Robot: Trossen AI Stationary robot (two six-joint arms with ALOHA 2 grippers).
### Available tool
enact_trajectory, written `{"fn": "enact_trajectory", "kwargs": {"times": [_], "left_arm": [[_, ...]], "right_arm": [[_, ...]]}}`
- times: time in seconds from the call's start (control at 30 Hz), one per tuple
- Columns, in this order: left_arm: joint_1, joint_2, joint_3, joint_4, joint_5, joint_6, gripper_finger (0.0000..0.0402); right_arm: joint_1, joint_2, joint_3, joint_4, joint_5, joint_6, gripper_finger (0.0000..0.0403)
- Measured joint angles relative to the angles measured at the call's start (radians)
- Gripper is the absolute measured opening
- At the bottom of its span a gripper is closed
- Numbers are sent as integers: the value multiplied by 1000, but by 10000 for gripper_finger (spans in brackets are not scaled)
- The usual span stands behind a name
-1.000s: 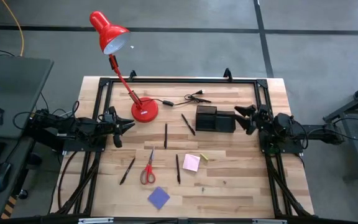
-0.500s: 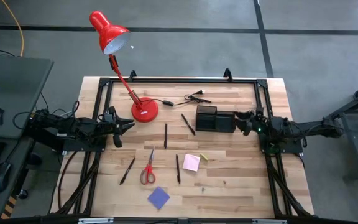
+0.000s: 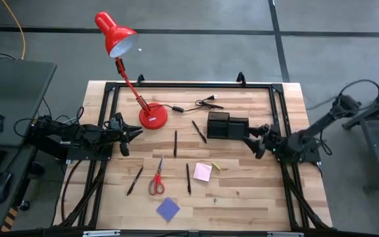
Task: Pick and place office supplies into organizer
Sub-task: Put the red paper clip into the desk organizer
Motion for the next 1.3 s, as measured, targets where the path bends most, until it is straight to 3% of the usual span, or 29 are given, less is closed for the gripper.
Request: {"fn": "enact_trajectory", "kwargs": {"times": [0.3,0.53,0.9,1.3], "left_arm": [[0,0,0,0,0,0,63],[0,0,0,0,0,0,61],[0,0,0,0,0,0,61],[0,0,0,0,0,0,62]], "right_arm": [[239,491,468,-331,242,95,332],[367,777,682,-589,414,429,332],[418,1033,754,-640,400,562,332],[413,1180,754,-653,162,735,332]]}}
